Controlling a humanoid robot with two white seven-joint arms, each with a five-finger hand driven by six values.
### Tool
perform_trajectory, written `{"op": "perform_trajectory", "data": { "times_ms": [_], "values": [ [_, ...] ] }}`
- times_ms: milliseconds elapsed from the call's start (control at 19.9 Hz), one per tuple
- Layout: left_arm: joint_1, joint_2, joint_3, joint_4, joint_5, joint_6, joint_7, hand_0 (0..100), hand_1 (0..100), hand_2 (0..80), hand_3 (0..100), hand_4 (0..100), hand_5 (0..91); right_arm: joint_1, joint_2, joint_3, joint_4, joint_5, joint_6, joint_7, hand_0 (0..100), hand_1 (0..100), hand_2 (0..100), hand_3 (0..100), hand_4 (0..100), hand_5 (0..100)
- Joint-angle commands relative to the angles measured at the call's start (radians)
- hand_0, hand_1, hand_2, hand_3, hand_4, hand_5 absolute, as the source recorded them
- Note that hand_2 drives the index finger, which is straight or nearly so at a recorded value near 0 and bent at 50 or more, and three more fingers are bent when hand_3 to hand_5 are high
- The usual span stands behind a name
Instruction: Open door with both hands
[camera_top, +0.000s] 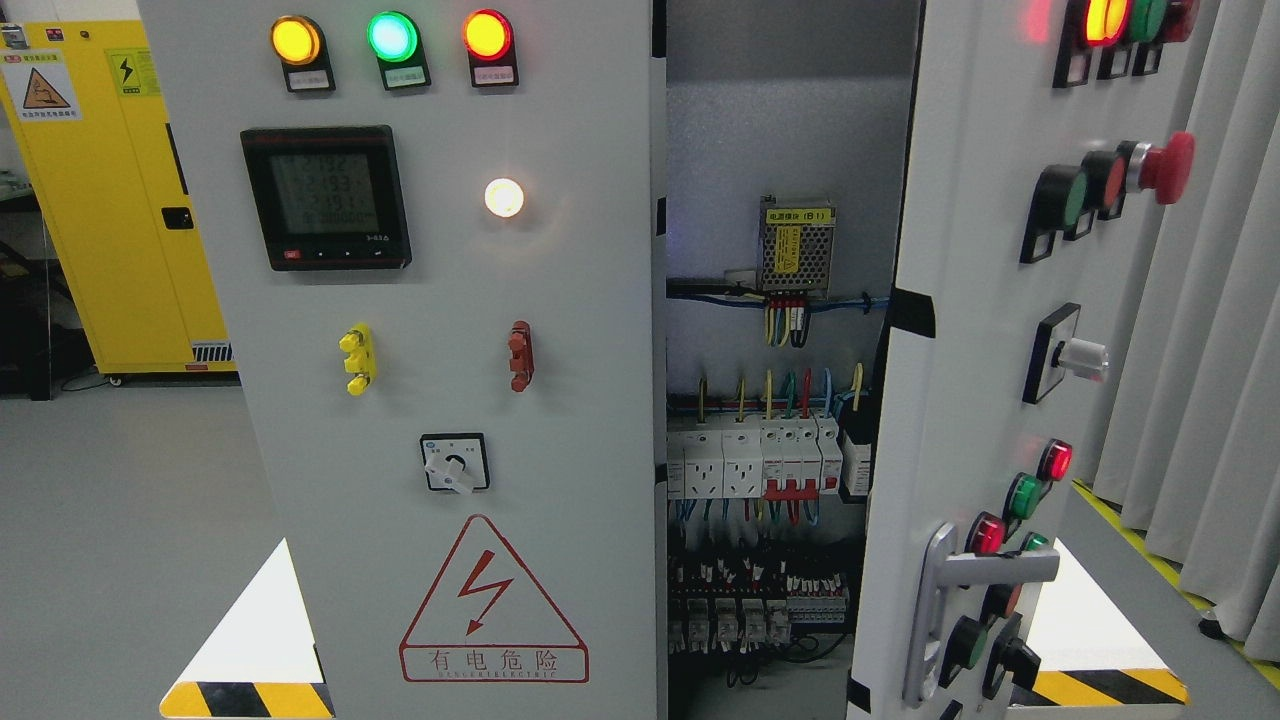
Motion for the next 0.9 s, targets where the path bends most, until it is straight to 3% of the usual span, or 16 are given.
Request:
{"op": "perform_trajectory", "data": {
  "times_ms": [0, 451, 852],
  "values": [
    [0.020, -0.003, 0.018, -0.001, 0.000, 0.000, 0.000, 12, 56, 0.0, 0, 0, 0.0, -0.029, 0.032, 0.006, 0.000, 0.000, -0.001, 0.000, 0, 50, 4, 0, 0, 0],
    [0.021, 0.000, 0.018, -0.024, 0.003, -0.001, 0.000, 12, 56, 0.0, 0, 0, 0.0, -0.029, 0.032, 0.006, 0.000, 0.000, -0.001, 0.000, 0, 50, 4, 0, 0, 0],
    [0.140, 0.038, 0.017, -0.614, 0.006, -0.001, -0.008, 12, 56, 0.0, 0, 0, 0.0, -0.029, 0.032, 0.006, 0.000, 0.000, -0.001, 0.000, 0, 50, 4, 0, 0, 0]
  ]
}}
